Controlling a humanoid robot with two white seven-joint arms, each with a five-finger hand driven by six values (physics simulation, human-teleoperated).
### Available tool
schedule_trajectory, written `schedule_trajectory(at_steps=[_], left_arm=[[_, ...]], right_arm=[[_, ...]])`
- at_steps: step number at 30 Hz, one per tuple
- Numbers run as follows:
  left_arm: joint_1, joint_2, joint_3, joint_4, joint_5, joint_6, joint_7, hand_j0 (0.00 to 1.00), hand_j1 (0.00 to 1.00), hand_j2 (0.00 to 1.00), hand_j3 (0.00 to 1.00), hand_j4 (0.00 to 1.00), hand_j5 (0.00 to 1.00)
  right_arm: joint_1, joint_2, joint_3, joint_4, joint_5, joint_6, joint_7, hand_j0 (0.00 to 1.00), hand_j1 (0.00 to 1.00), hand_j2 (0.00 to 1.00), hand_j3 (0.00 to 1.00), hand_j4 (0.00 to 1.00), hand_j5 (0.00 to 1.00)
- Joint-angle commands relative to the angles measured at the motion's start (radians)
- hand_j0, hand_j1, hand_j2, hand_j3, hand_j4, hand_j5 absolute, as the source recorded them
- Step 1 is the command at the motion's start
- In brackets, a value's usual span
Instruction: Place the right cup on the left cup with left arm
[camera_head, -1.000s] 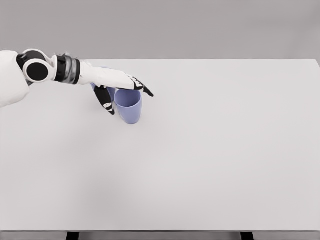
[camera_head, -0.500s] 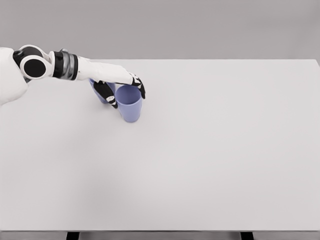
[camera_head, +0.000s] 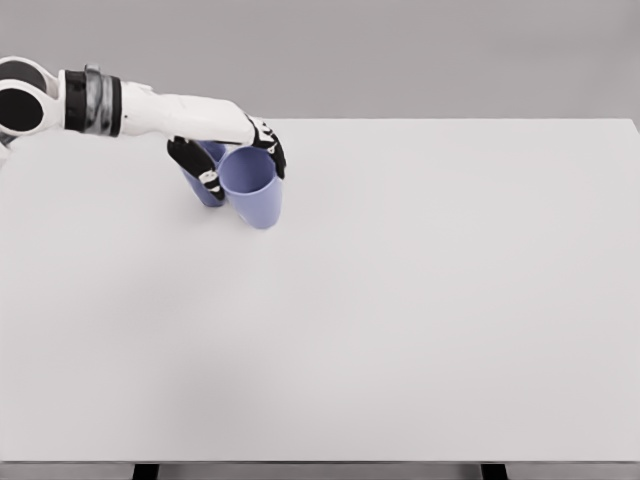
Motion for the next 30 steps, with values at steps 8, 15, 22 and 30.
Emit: schedule_trajectory(at_steps=[8,15,22,30], left_arm=[[-0.038,0.066,0.001,-0.055,0.060,0.003,0.000,0.64,0.64,0.64,0.64,0.64,0.64],[-0.078,0.092,0.001,-0.063,0.083,0.003,0.001,0.64,0.64,0.64,0.64,0.64,0.64],[-0.109,0.118,0.001,-0.058,0.086,0.003,0.004,0.64,0.64,0.64,0.64,0.64,0.64],[-0.143,0.118,-0.002,-0.053,0.107,0.003,0.001,0.64,0.64,0.64,0.64,0.64,0.64]], right_arm=[[-0.002,0.000,0.000,0.000,0.000,0.000,0.000,1.00,1.00,1.00,1.00,1.00,1.00],[0.000,0.000,0.000,0.000,0.000,0.000,0.000,1.00,1.00,1.00,1.00,1.00,1.00],[0.000,0.000,0.000,0.000,0.000,0.000,0.000,1.00,1.00,1.00,1.00,1.00,1.00],[0.000,0.000,0.000,0.000,0.000,0.000,0.000,1.00,1.00,1.00,1.00,1.00,1.00]])
